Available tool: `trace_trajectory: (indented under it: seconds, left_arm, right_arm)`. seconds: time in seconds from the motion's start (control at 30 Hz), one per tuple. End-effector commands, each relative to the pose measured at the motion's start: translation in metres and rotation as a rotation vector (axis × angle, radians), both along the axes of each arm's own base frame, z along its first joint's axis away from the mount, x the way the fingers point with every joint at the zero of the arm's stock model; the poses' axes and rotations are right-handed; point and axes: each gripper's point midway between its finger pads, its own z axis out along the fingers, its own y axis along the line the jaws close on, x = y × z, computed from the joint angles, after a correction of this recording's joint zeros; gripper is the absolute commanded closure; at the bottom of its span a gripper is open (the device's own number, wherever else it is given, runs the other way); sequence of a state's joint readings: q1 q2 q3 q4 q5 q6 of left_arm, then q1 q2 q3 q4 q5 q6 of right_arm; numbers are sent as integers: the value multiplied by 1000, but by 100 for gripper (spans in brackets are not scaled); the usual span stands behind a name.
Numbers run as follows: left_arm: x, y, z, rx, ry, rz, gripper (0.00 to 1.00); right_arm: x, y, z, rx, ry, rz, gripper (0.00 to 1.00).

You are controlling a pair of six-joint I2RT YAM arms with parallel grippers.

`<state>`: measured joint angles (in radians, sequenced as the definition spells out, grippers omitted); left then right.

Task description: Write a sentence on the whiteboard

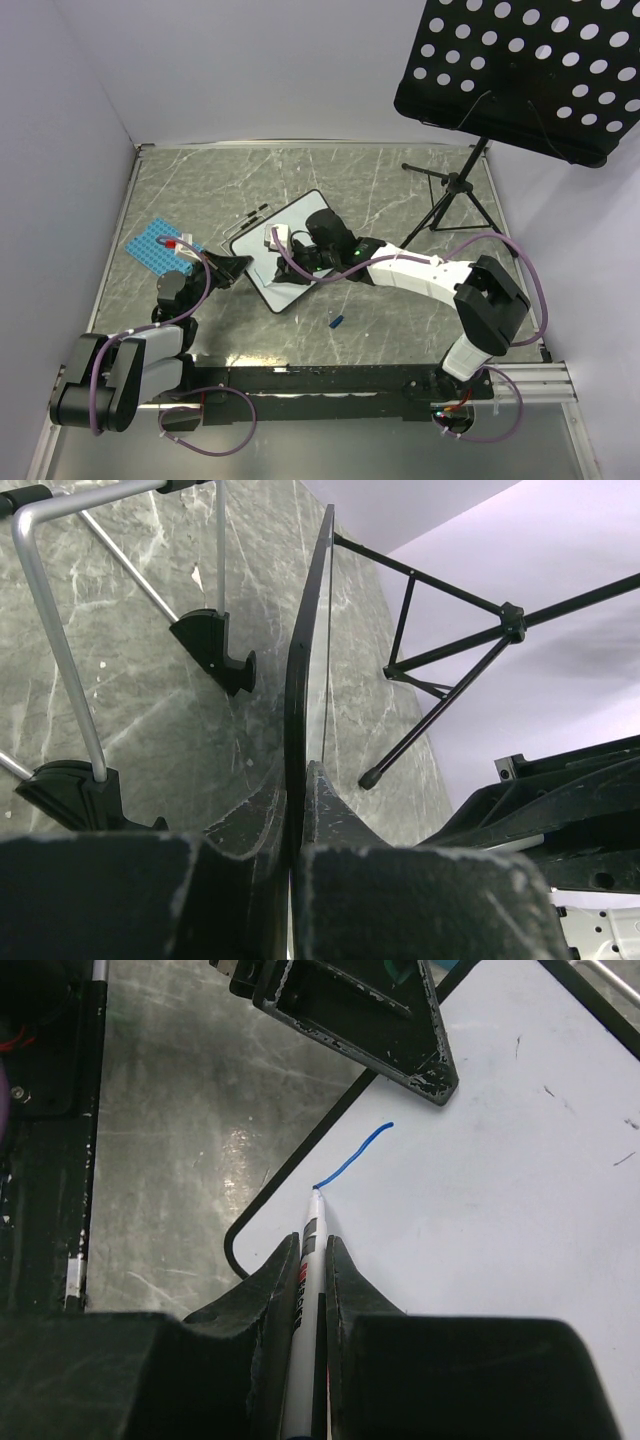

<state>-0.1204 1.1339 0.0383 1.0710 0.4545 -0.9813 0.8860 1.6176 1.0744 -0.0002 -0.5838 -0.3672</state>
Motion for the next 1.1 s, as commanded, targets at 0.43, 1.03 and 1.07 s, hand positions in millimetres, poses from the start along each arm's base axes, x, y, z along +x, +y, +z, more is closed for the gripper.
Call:
trace_trajectory:
  seconds: [0.43,1.03,1.07]
  left_arm:
    - [-14,-2,-1,14,-52,-25,99]
    - [-15,-5,1,6,-59,-43,99]
    - [-16,-5,0,5,-56,-43,99]
  right_arm:
    - [25,18,68,134,-85,-40,100]
    - [42,28,46,94,-71,-79,100]
    - [43,28,45,94,-72,-84,100]
